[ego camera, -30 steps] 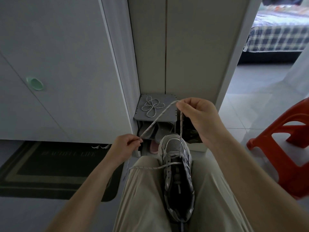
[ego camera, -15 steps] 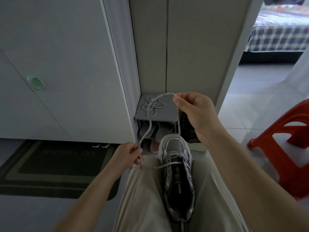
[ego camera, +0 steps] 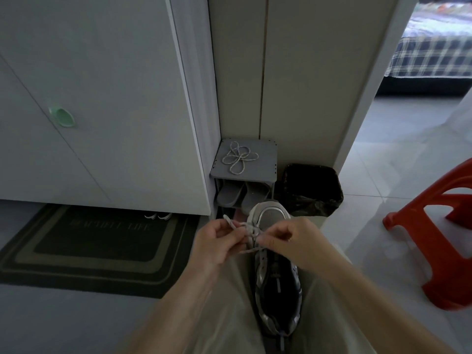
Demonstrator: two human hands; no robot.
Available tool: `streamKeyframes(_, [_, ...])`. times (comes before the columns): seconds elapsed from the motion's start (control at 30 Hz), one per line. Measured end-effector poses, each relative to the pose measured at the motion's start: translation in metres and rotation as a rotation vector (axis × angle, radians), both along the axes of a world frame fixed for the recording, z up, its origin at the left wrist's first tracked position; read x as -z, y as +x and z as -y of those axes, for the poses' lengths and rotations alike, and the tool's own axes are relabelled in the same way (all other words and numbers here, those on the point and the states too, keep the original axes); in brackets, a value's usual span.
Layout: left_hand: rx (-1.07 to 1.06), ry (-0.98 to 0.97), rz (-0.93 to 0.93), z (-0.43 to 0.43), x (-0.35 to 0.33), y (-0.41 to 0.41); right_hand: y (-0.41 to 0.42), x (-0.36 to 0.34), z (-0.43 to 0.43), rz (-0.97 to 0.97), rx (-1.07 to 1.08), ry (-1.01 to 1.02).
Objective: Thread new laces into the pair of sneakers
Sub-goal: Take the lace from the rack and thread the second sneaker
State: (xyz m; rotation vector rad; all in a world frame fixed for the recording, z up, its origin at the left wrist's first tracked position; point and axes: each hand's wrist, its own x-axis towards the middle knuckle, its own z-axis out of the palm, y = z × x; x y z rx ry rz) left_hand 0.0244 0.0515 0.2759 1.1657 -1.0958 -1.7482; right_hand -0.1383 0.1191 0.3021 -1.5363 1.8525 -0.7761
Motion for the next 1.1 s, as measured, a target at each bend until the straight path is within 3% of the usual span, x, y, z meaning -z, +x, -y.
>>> streamKeyframes(0.1, [-0.012, -0.003, 0.005, 0.0, 0.002, -0.003, 0.002, 0.007, -0.005, -0.138, 0.005, 0.004])
streamKeyframes(0.37, [0.108, -0.129, 0.096, -0.002, 0.002, -0.013, 0.004, 0.009, 0.0, -0.185, 0.084, -0.115])
streamKeyframes(0.5, [0.152, -0.267, 0.263, -0.002, 0.004, -0.016, -0.004, 0.016, 0.004, -0.119, 0.142, -0.108])
streamKeyframes(0.63, [0.199, -0.533, 0.651, 0.002, 0.01, -0.012, -0.017, 0.028, 0.001, -0.166, 0.185, -0.067])
streamKeyframes(0.7, [0.223, -0.631, 0.747, 0.002, 0.011, -0.012, -0.018, 0.034, -0.001, -0.222, 0.163, -0.027])
streamKeyframes(0.9, [0.282, -0.764, 0.836, 0.004, 0.008, -0.017, -0.015, 0.042, -0.005, -0.391, 0.101, -0.051])
streamKeyframes(1.1, [0.314, -0.717, 0.807, 0.002, 0.015, -0.028, -0.01, 0.04, 0.001, -0.326, 0.078, -0.013])
